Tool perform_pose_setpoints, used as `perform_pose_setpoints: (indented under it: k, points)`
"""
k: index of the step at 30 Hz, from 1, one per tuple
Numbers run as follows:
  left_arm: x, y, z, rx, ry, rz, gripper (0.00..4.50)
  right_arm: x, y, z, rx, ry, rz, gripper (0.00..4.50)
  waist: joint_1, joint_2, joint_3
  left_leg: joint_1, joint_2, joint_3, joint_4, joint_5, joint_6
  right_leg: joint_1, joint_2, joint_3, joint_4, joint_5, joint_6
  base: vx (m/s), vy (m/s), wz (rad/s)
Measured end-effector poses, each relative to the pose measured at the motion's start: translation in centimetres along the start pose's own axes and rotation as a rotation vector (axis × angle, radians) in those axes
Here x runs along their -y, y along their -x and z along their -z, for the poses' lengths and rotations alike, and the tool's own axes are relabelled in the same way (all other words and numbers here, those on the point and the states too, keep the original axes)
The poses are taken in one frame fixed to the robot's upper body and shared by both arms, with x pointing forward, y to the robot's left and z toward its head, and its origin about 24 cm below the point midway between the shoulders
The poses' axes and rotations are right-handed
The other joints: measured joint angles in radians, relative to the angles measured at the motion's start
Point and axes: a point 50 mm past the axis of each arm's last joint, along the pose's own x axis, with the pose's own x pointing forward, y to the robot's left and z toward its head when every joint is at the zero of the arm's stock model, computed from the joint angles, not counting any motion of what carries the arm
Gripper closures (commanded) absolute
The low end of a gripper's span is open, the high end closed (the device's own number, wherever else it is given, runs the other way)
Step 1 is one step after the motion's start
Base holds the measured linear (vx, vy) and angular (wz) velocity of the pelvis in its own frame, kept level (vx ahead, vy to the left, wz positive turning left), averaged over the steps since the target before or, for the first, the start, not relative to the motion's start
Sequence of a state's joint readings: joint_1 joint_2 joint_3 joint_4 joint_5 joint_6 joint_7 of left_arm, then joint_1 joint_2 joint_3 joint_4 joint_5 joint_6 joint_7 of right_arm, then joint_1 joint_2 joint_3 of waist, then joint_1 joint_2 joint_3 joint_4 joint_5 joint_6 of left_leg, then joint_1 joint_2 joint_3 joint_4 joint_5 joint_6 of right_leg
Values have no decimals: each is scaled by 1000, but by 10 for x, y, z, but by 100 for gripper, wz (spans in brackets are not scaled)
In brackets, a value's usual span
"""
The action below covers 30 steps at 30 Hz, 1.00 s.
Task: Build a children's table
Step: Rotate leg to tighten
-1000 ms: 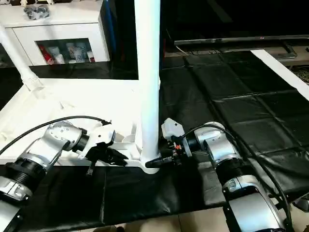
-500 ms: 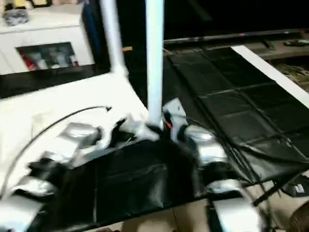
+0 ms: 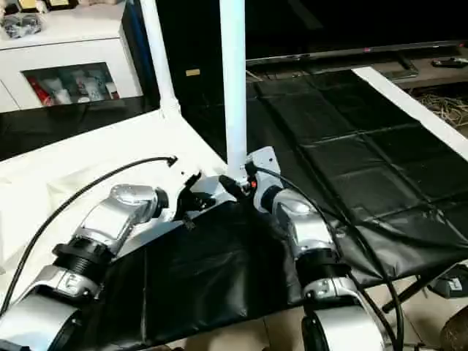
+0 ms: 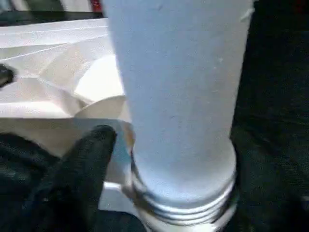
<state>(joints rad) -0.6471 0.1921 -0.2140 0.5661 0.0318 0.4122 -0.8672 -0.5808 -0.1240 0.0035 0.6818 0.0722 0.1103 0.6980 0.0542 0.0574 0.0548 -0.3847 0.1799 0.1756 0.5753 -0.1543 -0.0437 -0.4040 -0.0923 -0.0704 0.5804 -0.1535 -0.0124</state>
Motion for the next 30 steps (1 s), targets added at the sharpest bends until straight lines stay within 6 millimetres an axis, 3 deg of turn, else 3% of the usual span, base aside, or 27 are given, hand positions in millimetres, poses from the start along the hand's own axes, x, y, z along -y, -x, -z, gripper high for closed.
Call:
perform_pose_setpoints:
  k: [6,10,14,24,30]
  points:
    - [-4,14,6,2,-86,94,450,7,17,-3,-8,107,-177,5,10,0,0,-3,1,0,-1,0,0,-2,0,-2,-1,0,0,0,0,0]
    - [-3,24,10,-32,-169,212,450,8,27,-7,-31,161,-339,5,42,0,0,-4,3,1,1,0,0,-2,0,-3,0,0,0,0,0,0]
    - [-3,33,14,-69,-232,317,450,7,36,-9,-101,203,-525,5,57,-1,0,-5,4,4,4,0,0,0,0,-2,0,0,0,0,0,0]
    - [-3,48,20,-136,-290,464,450,0,36,-9,-206,298,-769,5,67,-3,1,-4,6,6,4,0,0,0,0,-1,4,0,0,0,0,0]
    - [-2,52,22,-153,-311,517,450,-5,34,-7,-223,297,-831,49,71,-3,1,-4,7,8,5,0,0,0,0,-1,4,0,0,0,0,0]
